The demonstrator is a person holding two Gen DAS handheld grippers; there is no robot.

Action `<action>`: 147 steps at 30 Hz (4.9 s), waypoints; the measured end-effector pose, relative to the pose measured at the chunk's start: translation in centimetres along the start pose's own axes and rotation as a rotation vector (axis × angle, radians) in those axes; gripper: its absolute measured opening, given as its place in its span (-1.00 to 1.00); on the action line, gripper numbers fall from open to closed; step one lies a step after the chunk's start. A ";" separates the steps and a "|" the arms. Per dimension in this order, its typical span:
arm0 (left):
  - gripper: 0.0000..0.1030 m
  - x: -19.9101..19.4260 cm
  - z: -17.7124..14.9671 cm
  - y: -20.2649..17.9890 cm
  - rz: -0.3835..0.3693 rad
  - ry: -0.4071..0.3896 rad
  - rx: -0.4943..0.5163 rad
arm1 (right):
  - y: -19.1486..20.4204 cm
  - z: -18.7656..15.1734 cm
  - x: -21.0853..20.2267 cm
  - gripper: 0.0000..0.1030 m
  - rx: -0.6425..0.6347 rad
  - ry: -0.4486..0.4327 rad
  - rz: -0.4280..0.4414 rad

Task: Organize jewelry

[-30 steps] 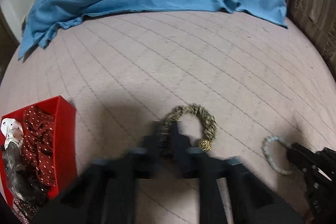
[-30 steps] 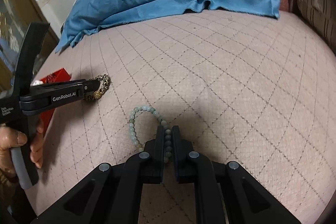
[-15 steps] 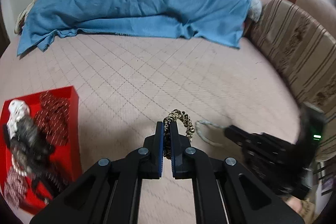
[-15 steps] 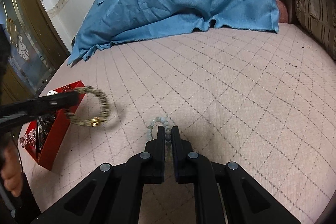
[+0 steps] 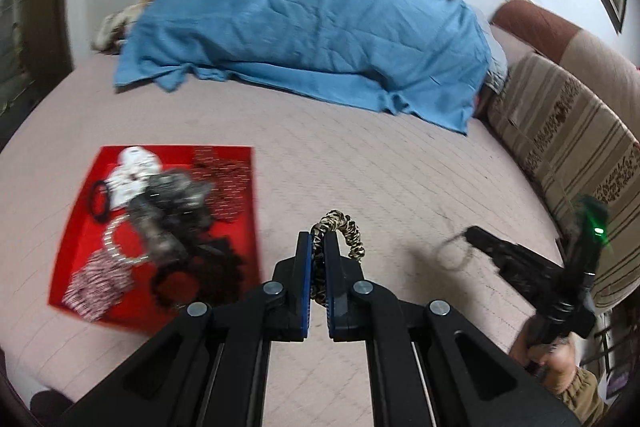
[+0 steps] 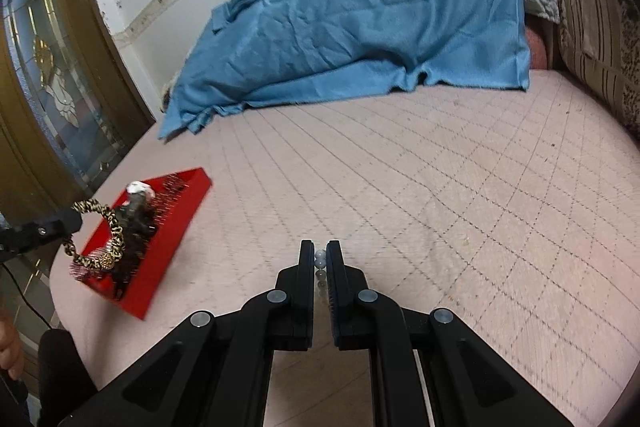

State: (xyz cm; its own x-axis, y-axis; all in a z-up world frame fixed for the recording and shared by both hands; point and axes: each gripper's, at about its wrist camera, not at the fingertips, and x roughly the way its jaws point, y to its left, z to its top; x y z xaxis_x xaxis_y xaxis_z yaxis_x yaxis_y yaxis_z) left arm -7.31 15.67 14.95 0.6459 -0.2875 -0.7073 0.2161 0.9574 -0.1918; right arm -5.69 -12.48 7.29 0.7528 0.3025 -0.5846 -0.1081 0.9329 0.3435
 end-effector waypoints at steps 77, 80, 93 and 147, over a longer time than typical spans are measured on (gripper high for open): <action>-0.89 1.7 -1.4 22.3 0.259 -0.075 -0.201 | 31.3 -0.8 9.0 -0.86 -0.446 0.246 0.226; -0.89 2.0 -1.5 22.5 0.255 -0.068 -0.199 | 31.4 -0.9 9.7 -0.86 -0.445 0.258 0.227; -0.89 2.8 -1.8 22.5 0.243 -0.042 -0.192 | 31.5 -1.5 10.5 -0.85 -0.438 0.275 0.228; -0.89 1.9 -2.0 22.8 0.115 -0.091 -0.247 | 29.7 -2.6 11.6 -0.85 -0.426 0.285 0.178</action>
State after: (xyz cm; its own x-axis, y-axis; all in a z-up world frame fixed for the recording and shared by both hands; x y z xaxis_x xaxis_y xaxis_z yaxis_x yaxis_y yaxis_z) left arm -2.58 37.00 7.88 0.7210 -0.1669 -0.6726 -0.0405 0.9587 -0.2814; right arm -1.80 19.25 8.81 0.4994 0.4487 -0.7411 -0.5160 0.8412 0.1617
